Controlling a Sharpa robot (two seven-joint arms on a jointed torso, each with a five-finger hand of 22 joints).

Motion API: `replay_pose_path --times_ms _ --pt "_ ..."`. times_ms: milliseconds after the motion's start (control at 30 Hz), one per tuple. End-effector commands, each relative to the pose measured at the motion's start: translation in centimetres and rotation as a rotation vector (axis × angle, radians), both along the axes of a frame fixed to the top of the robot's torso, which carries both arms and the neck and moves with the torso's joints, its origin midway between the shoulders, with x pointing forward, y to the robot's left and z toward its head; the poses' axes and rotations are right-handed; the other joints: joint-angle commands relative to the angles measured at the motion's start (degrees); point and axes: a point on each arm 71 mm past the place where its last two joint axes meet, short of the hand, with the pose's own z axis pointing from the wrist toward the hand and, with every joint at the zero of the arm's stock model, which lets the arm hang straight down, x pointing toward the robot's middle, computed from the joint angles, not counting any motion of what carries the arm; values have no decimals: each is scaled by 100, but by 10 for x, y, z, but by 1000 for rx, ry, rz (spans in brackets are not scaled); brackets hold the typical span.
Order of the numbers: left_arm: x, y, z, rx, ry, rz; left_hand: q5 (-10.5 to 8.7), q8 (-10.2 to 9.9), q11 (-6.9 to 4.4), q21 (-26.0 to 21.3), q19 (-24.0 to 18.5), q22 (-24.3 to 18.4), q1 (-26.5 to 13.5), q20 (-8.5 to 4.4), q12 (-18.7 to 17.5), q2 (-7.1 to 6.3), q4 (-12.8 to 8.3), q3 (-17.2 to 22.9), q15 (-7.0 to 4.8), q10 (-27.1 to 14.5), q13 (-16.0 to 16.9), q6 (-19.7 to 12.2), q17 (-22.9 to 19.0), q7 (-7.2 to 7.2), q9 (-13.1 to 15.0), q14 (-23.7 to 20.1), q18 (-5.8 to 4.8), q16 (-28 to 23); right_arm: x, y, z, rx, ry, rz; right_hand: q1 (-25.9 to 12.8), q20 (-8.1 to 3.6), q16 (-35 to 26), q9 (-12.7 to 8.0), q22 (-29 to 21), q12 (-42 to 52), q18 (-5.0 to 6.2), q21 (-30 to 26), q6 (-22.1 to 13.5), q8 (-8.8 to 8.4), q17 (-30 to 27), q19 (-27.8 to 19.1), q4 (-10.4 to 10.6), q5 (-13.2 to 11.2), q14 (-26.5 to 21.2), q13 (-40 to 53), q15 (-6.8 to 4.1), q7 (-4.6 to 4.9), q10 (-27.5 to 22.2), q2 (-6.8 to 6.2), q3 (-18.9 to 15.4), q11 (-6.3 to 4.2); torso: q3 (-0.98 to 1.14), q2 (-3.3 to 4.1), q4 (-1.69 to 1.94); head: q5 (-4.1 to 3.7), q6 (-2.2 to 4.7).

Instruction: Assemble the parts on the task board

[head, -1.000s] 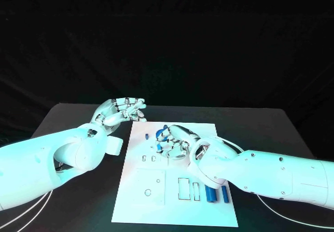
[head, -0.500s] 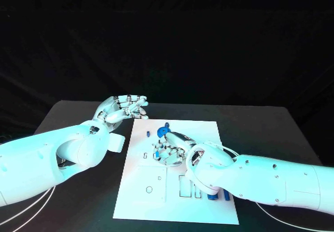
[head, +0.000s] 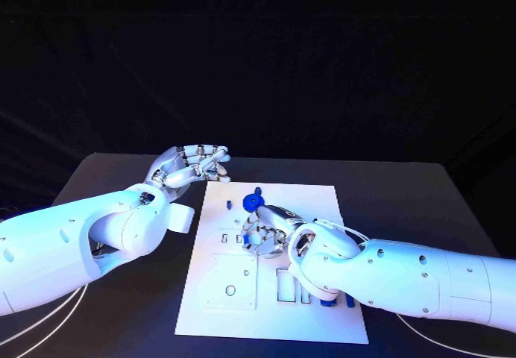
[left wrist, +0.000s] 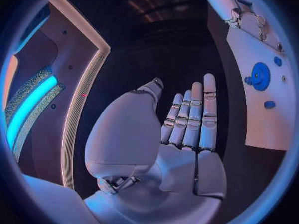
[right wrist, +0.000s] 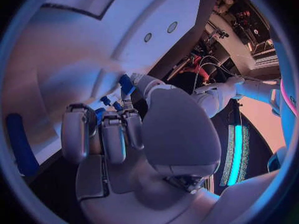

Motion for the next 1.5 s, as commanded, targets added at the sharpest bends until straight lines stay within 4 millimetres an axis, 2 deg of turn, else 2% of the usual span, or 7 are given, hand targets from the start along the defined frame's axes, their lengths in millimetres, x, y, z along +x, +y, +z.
replay_pose_path --times_ms 33,500,733,1333,1400,1500 --pt "0 -1 1 -5 -5 -7 -20 22 9 31 -27 5 20 -5 -16 20 -11 -9 -18 -17 -4 -19 -8 153 7 -36 13 31 0 -1 -2 -25 -6 6 -47 -26 22 12 413 -17 -34 -20 -15 18 1509 -3 19 -33 597 702 -33 -26 2 10 6 -25 -3 -2 1 -10 -15" --pt "0 0 1 -5 -5 -6 -21 30 7 52 -38 16 17 -4 -6 23 -11 -11 -20 -4 -2 -9 -12 151 12 -36 15 44 1 -2 -4 -28 -11 4 -78 -28 22 10 408 -30 -33 -30 -56 11 1509 -5 12 -46 597 691 -33 -19 -9 -30 1 -22 -4 -6 10 -13 -23" --pt "0 0 0 -5 -4 -5 -21 30 7 52 -38 16 17 -4 -6 23 -11 -11 -20 -4 -2 -9 -12 151 12 -36 15 44 1 -1 -6 -29 -10 8 -174 -4 22 -32 383 -147 -28 -73 -273 -83 1509 -17 15 -91 597 578 10 55 -113 -122 9 37 0 -7 4 -7 -19" --pt "0 0 0 -5 -3 -8 -21 30 7 52 -38 16 17 -4 -6 23 -11 -11 -20 -4 -2 -9 -12 151 12 -36 15 44 2 -2 -6 -26 -15 17 -243 39 22 -76 331 -292 -13 -152 -439 -165 1509 -48 29 -194 597 439 58 115 -245 -187 5 92 1 -3 6 -11 -22" --pt "0 0 0 -5 -3 -8 -21 30 7 52 -38 16 17 -4 -6 23 -11 -11 -20 -4 -2 -9 -12 151 12 -36 15 44 2 -1 -6 -21 -19 18 -260 50 22 -87 323 -311 -11 -166 -475 -185 1509 -53 36 -234 597 421 70 128 -262 -204 -2 105 0 -2 4 -12 -20" --pt "0 0 0 -5 -2 -8 -21 30 7 52 -38 16 17 -4 -6 23 -11 -11 -20 -4 -2 -9 -12 151 12 -36 15 44 2 -1 -5 -14 -25 18 -305 71 22 -100 315 -352 -7 -186 -508 -201 1509 -57 67 -461 597 382 87 139 -298 -229 -42 121 -1 -2 1 -14 -22"
